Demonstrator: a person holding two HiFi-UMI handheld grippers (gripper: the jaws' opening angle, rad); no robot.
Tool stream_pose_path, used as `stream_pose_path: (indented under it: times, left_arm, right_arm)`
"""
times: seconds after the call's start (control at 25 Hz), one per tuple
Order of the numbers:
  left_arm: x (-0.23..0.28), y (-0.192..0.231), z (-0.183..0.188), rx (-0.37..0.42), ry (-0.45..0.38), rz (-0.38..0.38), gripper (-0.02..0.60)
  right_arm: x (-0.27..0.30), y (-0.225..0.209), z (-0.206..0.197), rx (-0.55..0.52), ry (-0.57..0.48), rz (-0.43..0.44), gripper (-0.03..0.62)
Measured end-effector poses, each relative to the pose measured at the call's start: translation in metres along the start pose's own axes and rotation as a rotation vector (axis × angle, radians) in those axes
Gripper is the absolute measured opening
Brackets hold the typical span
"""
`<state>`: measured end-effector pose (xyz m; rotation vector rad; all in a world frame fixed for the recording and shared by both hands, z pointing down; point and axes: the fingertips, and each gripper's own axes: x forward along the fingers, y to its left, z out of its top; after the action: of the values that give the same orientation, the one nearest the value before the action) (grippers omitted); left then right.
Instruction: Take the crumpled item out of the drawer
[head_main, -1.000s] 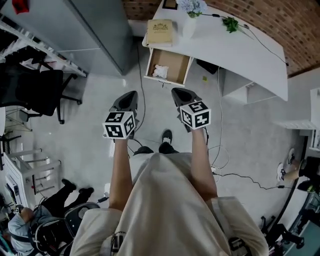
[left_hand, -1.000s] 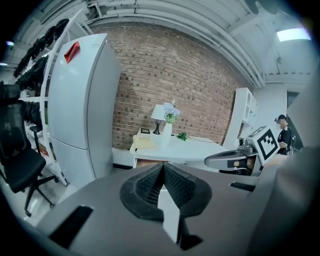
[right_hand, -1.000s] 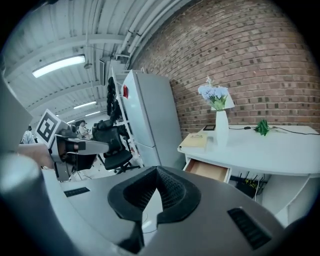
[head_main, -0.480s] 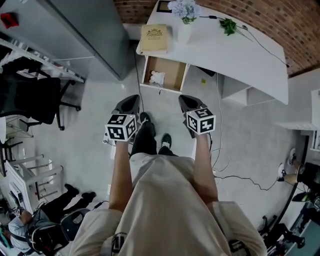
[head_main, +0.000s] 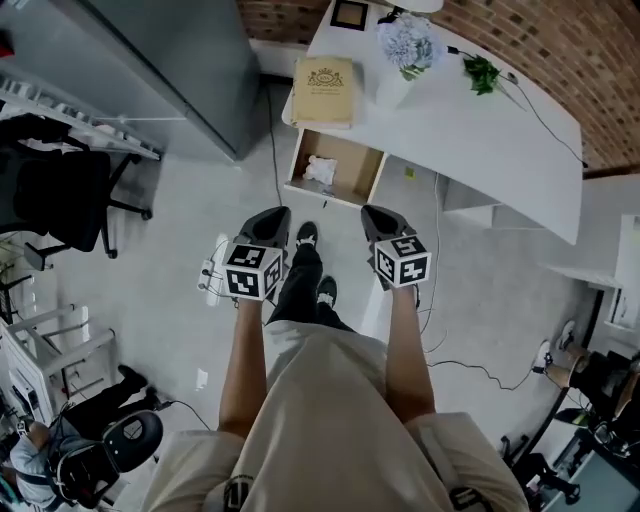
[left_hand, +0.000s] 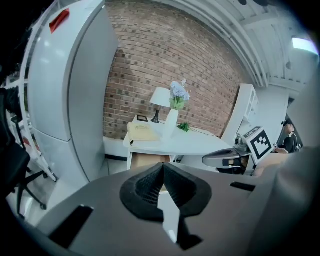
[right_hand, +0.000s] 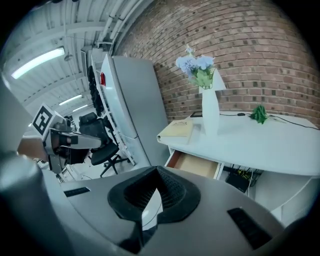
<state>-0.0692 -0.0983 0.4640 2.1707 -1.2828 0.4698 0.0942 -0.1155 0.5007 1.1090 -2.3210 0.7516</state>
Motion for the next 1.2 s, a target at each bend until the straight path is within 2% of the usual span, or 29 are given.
stream_pose_path:
  times: [0.28,0.48,0.64,0.84,1.08,1.2]
  left_arm:
    - [0.037,0.039,-0.014,-0.117,0.019,-0.013,0.015]
    - [0.065,0.060,-0.035,-0.126,0.055,-0.025,0.015]
    - [0.070,0.076,-0.072,-0.163,0.084,0.020,0.015]
    - [0.079,0.075,-0.103,-0.178,0.055,0.017,0.015]
    - [0.127,0.066,-0.111,-0.104,0.064,-0.057,0.015]
    - [0.151,0.064,-0.111,-0.098,0.068,-0.083,0.015]
  right_arm:
    - [0.077,-0.008,-0.001,-0.125,0.146,0.045,0.023]
    - [0.133,-0.021,-0.019,-0.220,0.252,0.068,0.024]
    - [0.158,-0.026,-0.046,-0.337,0.339,0.101,0.024]
    - [0.170,-0.037,-0.063,-0.409,0.329,0.101,0.025]
    - [0.197,-0.067,-0.072,-0.410,0.312,0.073,0.025]
    - [0.211,-0.080,-0.079,-0.415,0.310,0.057,0.025]
